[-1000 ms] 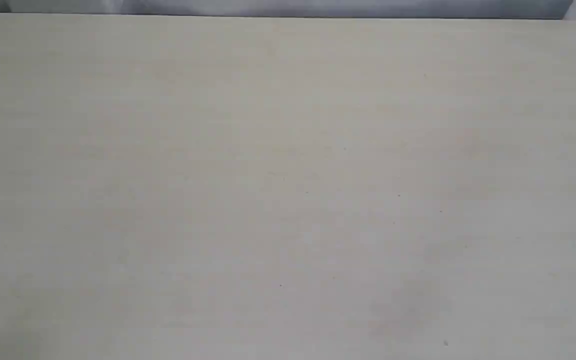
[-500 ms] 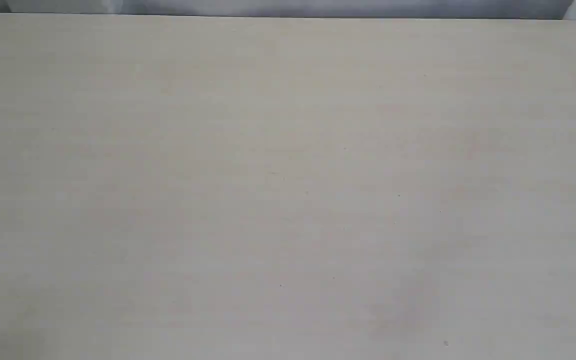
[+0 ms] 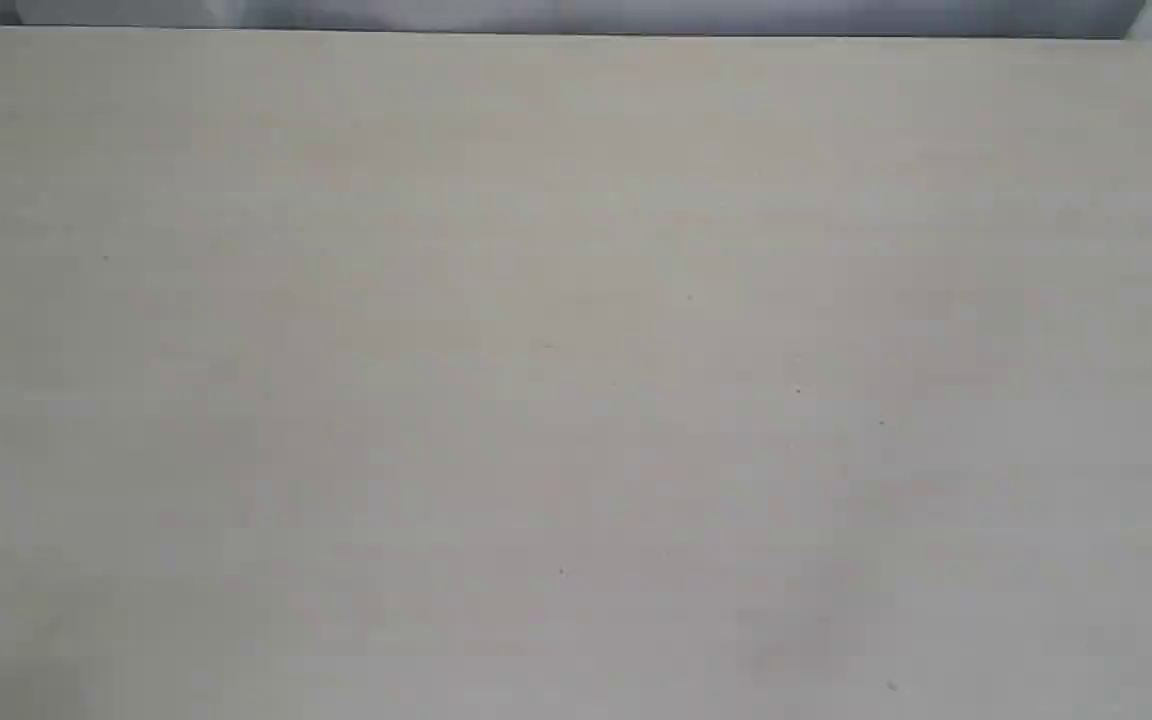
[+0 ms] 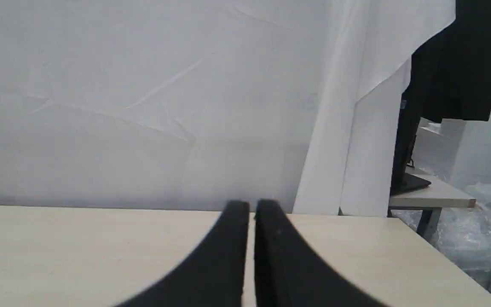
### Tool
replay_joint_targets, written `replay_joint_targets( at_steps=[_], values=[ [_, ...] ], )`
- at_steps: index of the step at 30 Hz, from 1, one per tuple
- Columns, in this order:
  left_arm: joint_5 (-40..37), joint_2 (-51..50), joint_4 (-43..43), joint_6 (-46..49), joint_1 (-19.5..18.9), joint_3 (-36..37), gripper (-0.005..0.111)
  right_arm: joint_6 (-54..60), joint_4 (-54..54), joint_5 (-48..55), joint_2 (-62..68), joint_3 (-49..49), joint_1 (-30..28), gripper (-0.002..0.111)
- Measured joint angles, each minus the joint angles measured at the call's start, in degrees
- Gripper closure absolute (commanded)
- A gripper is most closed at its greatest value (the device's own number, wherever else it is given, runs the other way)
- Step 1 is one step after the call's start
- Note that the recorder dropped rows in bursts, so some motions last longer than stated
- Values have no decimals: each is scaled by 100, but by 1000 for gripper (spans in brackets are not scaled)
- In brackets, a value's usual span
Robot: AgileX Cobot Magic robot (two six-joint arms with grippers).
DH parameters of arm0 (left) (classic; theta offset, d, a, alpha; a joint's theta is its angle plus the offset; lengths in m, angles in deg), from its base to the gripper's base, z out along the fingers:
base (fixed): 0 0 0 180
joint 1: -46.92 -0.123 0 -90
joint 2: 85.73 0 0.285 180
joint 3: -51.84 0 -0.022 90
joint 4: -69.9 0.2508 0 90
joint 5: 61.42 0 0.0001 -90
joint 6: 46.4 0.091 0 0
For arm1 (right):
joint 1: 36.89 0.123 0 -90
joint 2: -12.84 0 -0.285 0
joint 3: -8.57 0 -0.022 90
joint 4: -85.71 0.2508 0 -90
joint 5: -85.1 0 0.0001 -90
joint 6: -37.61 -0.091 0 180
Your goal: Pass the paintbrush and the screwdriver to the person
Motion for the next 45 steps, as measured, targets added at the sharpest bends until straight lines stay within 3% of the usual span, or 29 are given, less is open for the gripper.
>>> replay_joint_targets(
  at_steps=[19, 36, 45],
  values=[
    [0, 0, 0, 0, 0, 0, 107, -47, 0, 98, 0, 0, 0, 104],
    [0, 0, 0, 0, 0, 0, 107, 0, 82, 1868, 0, 0, 0, 104],
    [0, 0, 0, 0, 0, 0, 107, 0, 138, 2032, -12, 0, 0, 104]
  ],
)
